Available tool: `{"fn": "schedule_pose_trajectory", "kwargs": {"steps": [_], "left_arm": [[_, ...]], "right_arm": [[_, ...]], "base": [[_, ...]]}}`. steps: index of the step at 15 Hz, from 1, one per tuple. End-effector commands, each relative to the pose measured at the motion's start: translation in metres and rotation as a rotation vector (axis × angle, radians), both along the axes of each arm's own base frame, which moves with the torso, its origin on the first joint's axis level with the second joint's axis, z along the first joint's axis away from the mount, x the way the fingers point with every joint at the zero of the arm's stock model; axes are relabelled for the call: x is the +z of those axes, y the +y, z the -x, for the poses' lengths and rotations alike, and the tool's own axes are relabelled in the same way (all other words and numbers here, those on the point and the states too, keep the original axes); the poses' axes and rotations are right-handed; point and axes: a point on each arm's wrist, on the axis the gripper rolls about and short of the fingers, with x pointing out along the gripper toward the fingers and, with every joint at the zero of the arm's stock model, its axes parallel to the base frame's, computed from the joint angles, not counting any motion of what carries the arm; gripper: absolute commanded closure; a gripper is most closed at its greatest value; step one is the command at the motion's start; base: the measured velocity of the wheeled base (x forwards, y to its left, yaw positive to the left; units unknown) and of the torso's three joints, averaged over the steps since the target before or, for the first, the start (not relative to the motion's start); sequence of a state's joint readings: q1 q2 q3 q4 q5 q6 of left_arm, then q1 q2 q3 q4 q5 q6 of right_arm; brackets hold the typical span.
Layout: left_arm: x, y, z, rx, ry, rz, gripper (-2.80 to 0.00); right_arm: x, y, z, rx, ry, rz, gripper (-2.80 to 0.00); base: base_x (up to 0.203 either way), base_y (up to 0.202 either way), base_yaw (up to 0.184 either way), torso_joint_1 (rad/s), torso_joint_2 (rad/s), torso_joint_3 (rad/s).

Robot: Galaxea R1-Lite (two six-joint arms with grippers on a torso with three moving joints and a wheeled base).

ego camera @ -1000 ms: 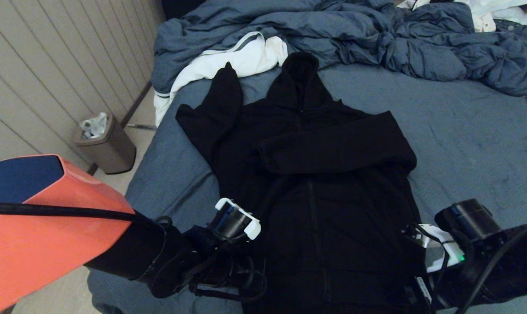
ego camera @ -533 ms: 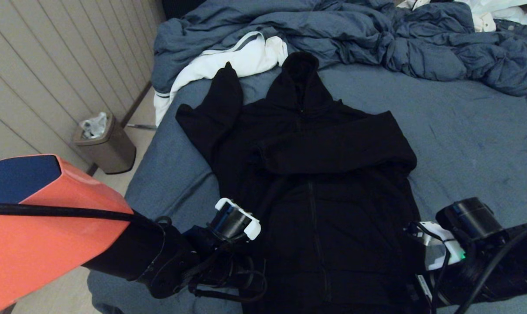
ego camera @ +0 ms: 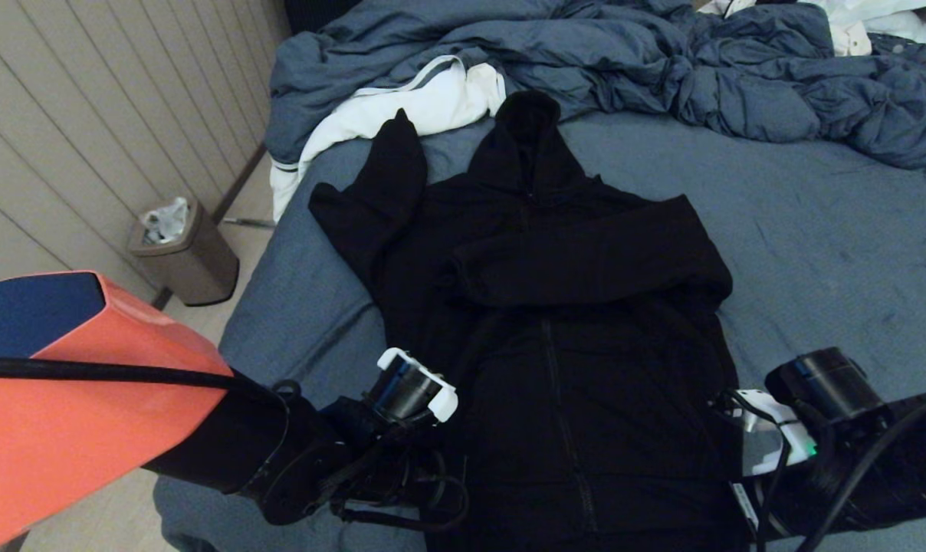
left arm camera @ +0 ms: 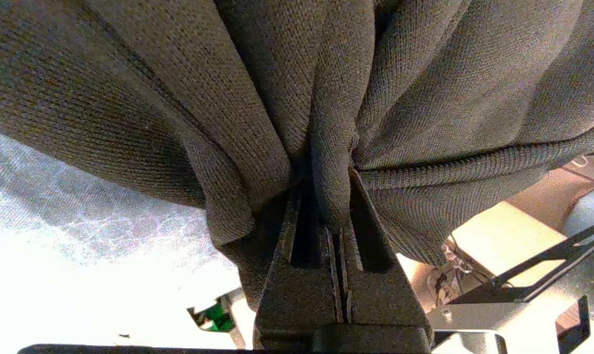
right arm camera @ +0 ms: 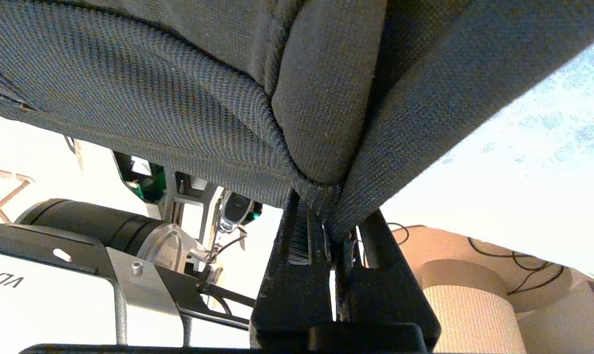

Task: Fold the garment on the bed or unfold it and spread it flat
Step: Fold the black sweatshirt

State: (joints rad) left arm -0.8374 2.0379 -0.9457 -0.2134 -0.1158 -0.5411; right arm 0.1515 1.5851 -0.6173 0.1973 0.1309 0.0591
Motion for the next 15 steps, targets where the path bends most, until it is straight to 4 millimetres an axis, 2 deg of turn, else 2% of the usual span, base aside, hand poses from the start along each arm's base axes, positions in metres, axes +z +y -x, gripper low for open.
{"fn": "schedule_pose_trajectory", "kwargs": {"steps": [1, 5, 9, 12, 15], "left_arm": [[0.002, 0.001, 0.001, 0.003, 0.000, 0.005, 0.00], [0.011, 0.008, 0.018, -0.023, -0.004, 0.003, 0.00], [0.027, 0.020, 0.056, -0.082, 0.006, 0.009, 0.00], [0.024, 0.028, 0.083, -0.120, 0.051, -0.022, 0.00], [0.018, 0.034, 0.095, -0.129, 0.081, -0.044, 0.00]], "right_arm": [[0.000, 0.000, 0.001, -0.002, 0.005, -0.003, 0.00], [0.004, -0.002, 0.020, 0.003, -0.014, -0.010, 0.00], [0.012, -0.006, 0.057, 0.014, -0.080, -0.024, 0.00], [0.017, -0.011, 0.088, 0.018, -0.093, -0.022, 0.00], [0.022, -0.016, 0.118, 0.021, -0.088, -0.018, 0.00]], "base": [[0.000, 0.000, 0.000, 0.000, 0.00, 0.000], [0.000, 0.000, 0.000, 0.000, 0.00, 0.000], [0.000, 0.000, 0.000, 0.000, 0.00, 0.000], [0.000, 0.000, 0.000, 0.000, 0.00, 0.000], [0.000, 0.000, 0.000, 0.000, 0.00, 0.000]]}}
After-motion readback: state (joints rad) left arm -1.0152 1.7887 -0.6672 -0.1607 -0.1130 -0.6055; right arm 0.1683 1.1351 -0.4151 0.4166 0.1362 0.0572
